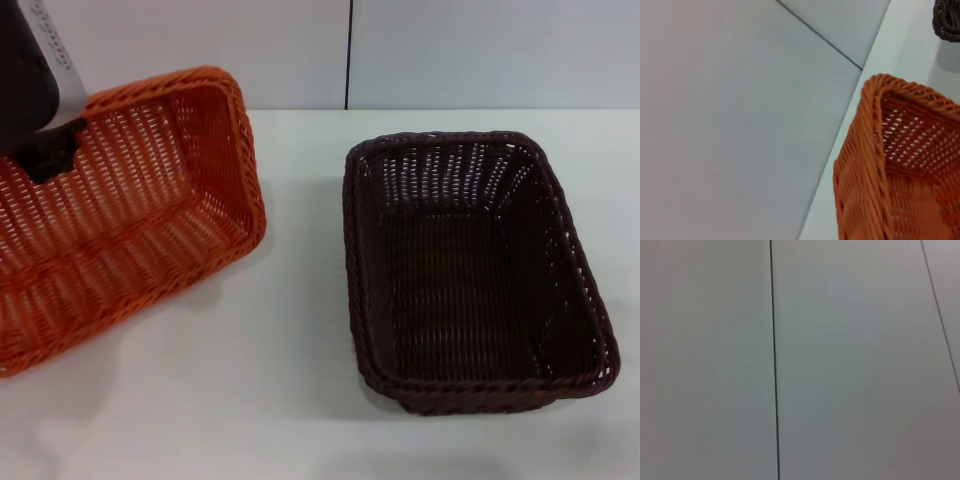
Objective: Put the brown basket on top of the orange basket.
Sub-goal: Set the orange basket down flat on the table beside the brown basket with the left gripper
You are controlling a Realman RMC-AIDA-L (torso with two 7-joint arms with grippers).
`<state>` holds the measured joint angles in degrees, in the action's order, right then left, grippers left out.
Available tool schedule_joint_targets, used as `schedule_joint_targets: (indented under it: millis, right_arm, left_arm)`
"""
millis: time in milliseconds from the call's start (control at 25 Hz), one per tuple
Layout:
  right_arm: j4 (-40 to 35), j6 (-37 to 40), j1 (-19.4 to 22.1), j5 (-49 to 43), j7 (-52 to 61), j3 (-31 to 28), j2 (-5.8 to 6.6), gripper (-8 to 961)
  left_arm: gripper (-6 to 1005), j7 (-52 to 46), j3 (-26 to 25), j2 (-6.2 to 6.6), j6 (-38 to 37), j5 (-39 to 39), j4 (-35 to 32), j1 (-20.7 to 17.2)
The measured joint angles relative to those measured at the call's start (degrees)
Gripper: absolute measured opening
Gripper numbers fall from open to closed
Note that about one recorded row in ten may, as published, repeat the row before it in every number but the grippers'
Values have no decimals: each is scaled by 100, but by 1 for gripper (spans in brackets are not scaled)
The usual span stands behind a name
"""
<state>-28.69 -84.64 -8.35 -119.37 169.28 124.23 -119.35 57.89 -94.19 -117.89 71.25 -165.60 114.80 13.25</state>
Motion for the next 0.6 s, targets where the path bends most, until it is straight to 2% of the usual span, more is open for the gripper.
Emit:
schedule_joint_targets:
  millis: [280, 600]
  right_arm:
    - [-19, 42, -58, 2, 0, -4, 22, 702]
    - [-18, 118, -71, 2, 0, -6, 25, 702]
  left_arm:
    - [169, 789, 21, 3, -261, 63, -342, 63]
    - [169, 1619, -189, 11, -369, 822, -686, 159]
